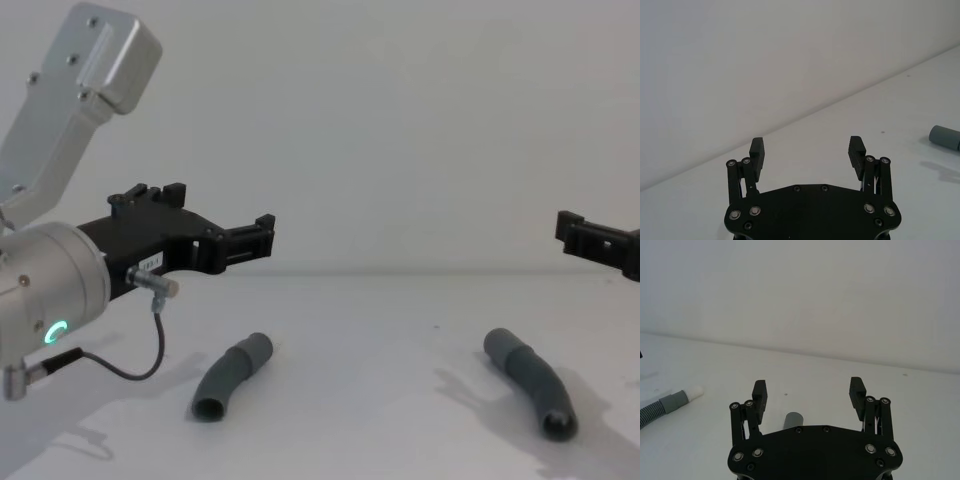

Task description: Use both hands to pick up one end of the pipe from the table, align the ends, and insert them.

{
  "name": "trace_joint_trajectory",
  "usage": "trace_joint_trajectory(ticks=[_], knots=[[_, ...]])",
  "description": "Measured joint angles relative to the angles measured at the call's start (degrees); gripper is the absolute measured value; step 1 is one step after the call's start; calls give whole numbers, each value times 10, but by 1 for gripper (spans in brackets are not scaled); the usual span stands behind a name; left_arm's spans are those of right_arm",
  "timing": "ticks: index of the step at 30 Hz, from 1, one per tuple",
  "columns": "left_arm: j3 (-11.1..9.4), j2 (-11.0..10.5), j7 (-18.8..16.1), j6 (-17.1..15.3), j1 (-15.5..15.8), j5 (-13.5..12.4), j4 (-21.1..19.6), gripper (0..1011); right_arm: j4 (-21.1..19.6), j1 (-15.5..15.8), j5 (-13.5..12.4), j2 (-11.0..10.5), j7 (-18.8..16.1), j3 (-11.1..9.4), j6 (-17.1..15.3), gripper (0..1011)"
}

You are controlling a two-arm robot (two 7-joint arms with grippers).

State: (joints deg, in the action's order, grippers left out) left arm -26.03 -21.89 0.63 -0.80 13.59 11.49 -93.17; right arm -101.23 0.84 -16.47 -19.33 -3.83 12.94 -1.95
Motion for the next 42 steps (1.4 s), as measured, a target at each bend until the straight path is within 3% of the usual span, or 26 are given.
trace_joint_trajectory(ticks=[42], knots=[[0, 0, 0, 0, 0, 0, 0, 1001, 0, 0, 0, 0, 0, 0, 0, 1000]])
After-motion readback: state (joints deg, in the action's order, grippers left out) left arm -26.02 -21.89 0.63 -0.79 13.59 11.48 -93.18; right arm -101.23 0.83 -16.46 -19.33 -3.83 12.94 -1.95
